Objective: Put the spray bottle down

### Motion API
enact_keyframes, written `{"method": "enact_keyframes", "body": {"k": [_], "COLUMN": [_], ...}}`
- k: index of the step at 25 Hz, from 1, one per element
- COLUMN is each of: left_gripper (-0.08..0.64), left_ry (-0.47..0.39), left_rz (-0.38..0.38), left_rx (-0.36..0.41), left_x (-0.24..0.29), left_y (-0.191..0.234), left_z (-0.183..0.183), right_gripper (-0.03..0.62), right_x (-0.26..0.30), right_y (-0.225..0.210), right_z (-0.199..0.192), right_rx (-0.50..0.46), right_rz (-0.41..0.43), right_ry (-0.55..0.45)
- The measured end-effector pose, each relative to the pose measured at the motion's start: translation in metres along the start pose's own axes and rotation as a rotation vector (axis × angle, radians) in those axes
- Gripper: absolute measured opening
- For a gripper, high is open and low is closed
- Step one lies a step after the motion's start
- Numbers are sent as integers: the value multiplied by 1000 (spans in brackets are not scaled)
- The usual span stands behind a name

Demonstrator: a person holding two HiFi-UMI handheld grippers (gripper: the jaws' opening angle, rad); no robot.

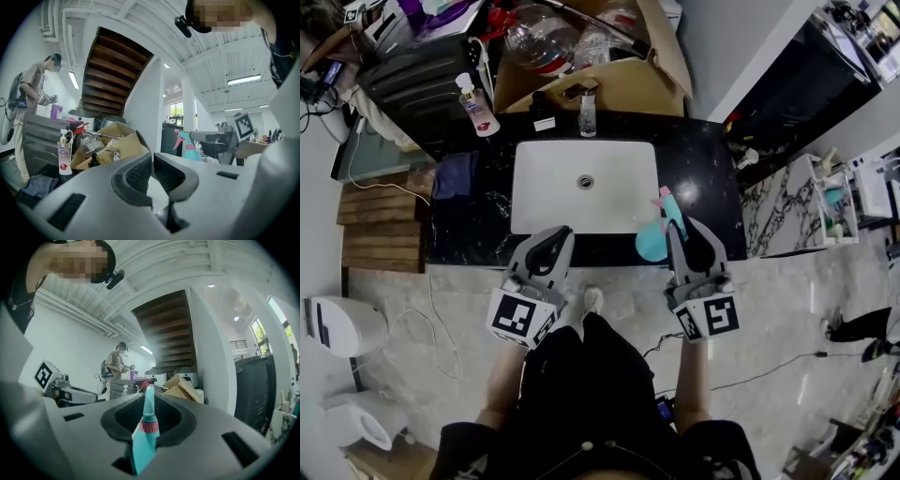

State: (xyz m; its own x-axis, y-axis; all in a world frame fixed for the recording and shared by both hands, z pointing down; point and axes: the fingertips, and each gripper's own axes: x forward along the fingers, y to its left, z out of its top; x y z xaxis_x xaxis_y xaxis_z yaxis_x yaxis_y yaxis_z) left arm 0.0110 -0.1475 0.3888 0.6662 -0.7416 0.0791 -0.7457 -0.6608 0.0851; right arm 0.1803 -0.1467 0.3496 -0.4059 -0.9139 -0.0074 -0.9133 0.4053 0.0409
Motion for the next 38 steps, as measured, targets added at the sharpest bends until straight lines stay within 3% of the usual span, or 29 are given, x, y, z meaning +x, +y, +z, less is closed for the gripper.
{"method": "enact_keyframes", "body": {"k": [9, 18, 22, 26, 38], "left_gripper": [18, 18, 18, 18, 18], "left_ry": [-10, 8, 21, 34, 69], "left_rz": [-23, -47, -56, -41, 43], "left_rx": [3, -17, -16, -27, -69], "left_x": [55, 86, 95, 103, 124], "left_y": [5, 27, 37, 51, 107], "left_z": [3, -2, -6, -9, -21], "right_gripper": [71, 71, 71, 71, 69], "right_x": [62, 111, 137, 165, 257], "right_y": [-40, -59, -61, -71, -98], "right_z": [-13, -30, -32, -38, -72], "right_rx": [-3, -25, -20, 22, -9], "right_rz": [162, 192, 267, 377, 519], "right_ry": [-13, -3, -33, -62, -36]}}
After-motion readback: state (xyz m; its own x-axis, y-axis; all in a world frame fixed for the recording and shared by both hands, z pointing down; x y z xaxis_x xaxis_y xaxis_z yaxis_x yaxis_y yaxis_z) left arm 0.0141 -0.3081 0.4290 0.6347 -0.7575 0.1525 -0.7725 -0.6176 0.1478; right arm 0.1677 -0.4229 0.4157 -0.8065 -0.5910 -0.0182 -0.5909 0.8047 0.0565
